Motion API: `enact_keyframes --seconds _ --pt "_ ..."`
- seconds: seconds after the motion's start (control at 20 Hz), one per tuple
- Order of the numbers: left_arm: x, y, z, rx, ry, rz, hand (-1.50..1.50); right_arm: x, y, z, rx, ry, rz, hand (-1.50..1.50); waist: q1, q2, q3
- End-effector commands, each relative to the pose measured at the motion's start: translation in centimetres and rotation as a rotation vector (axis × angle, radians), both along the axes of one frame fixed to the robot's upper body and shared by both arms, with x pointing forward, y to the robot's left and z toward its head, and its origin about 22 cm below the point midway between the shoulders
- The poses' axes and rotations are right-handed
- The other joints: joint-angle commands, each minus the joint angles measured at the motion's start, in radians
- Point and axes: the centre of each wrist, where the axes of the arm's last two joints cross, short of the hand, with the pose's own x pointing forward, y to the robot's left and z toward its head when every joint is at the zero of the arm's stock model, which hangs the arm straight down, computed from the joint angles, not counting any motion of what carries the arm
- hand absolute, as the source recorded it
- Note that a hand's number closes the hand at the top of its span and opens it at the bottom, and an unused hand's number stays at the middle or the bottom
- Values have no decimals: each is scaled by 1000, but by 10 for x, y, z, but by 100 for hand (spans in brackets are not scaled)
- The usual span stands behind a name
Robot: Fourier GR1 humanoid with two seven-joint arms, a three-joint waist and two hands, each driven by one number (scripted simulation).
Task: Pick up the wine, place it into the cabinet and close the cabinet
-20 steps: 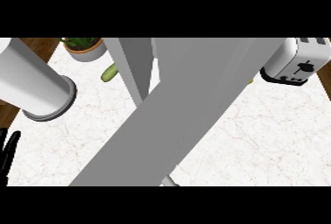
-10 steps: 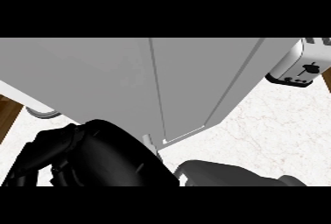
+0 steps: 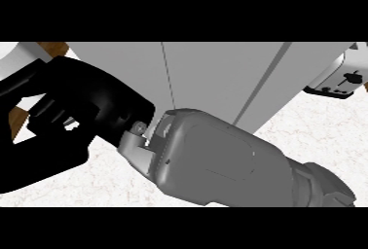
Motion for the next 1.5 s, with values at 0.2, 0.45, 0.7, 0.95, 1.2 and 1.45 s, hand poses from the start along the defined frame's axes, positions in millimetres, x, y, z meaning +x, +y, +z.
enact_keyframes --seconds 0.2,0.45,0.7,0.95,1.2,1.45 --pt "5 15 8 -7 -23 21 -150 69 -3 -17 -6 216 109 150 -24 -2 1" --pt "-3 25 18 5 -1 32 -150 100 -9 -25 35 68 -87 150 -31 -7 2" --pt "-3 23 28 4 -6 37 -150 127 -35 -42 65 57 -227 150 -30 -3 3" --pt "3 28 22 5 -13 7 -150 146 -79 -47 92 55 -266 150 -61 6 1" --pt "6 16 25 -30 -18 -39 -150 151 -91 -66 101 62 -309 150 -74 14 1" --pt "6 1 23 -69 -2 -79 -150 154 -105 -66 135 53 -317 150 -94 11 3"
